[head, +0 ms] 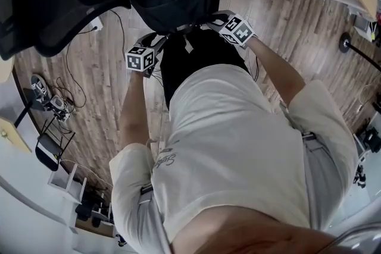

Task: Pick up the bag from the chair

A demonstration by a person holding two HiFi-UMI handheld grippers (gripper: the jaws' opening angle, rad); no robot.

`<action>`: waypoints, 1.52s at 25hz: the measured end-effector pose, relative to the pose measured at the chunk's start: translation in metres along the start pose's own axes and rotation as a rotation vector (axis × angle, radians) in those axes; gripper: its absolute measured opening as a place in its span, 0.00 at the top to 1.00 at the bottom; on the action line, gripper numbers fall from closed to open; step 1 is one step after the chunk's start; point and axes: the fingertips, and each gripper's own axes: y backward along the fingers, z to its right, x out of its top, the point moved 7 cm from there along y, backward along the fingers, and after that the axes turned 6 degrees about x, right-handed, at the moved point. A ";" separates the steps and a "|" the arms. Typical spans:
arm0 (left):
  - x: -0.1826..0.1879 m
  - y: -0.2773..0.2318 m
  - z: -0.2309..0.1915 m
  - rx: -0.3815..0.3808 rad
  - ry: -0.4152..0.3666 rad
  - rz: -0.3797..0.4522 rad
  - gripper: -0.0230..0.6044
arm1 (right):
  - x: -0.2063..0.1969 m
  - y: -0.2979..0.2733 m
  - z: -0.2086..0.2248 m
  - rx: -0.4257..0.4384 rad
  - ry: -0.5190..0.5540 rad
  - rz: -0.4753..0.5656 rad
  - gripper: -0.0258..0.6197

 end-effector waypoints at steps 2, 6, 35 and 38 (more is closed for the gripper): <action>0.002 -0.005 0.003 -0.021 0.010 -0.002 0.64 | 0.003 -0.007 -0.002 0.042 0.013 0.004 0.78; 0.018 -0.009 0.004 -0.039 0.038 0.018 0.61 | 0.012 -0.025 0.002 0.078 0.081 -0.030 0.74; 0.154 0.047 -0.019 -0.212 0.017 0.283 0.71 | 0.174 -0.005 0.002 0.358 0.085 0.286 0.89; 0.176 0.046 -0.019 -0.225 -0.014 0.290 0.73 | 0.195 -0.004 0.006 0.336 0.058 0.316 0.89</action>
